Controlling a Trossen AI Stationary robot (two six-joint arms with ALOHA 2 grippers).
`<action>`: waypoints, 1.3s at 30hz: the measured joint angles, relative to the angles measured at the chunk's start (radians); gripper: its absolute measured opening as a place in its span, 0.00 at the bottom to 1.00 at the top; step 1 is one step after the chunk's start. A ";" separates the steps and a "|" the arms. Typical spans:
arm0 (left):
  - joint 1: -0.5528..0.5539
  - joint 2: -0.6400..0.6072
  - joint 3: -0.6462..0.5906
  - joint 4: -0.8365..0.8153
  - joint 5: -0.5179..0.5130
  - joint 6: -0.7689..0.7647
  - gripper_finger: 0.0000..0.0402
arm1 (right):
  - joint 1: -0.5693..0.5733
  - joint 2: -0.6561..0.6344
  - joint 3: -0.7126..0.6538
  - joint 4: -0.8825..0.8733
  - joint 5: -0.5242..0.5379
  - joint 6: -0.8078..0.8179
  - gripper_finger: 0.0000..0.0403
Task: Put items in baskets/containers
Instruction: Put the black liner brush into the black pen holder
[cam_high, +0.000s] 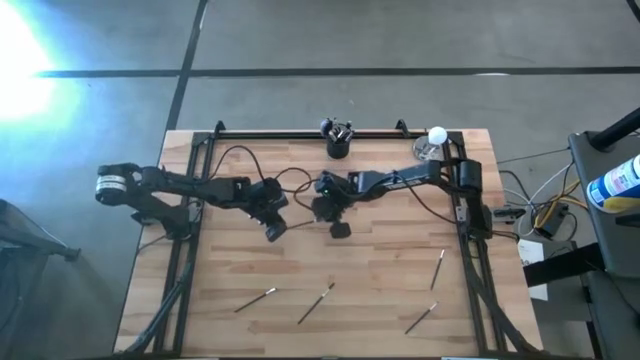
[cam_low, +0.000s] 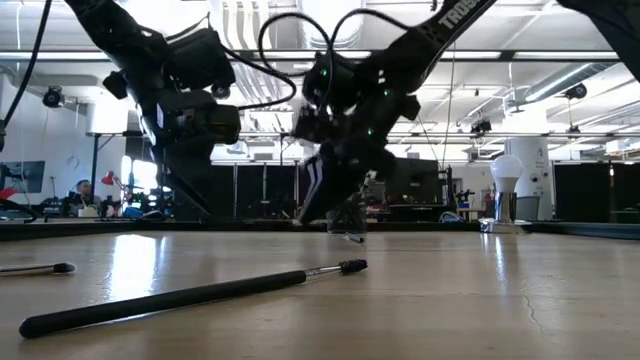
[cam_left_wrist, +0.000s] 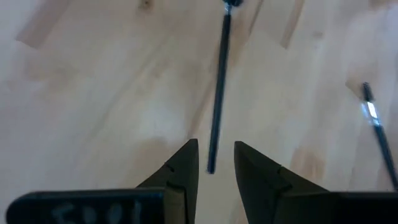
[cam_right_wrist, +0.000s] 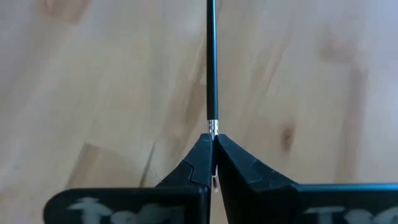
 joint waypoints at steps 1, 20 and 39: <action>0.000 0.000 0.000 0.000 0.019 0.000 0.24 | 0.006 -0.006 0.000 0.001 0.003 0.000 0.03; -0.004 0.000 -0.003 -0.008 0.112 0.004 0.13 | 0.050 -0.075 0.003 0.020 0.036 -0.010 0.03; -0.004 0.002 -0.289 0.931 -0.064 -0.080 0.02 | 0.050 -0.467 -0.386 0.314 0.210 0.363 0.39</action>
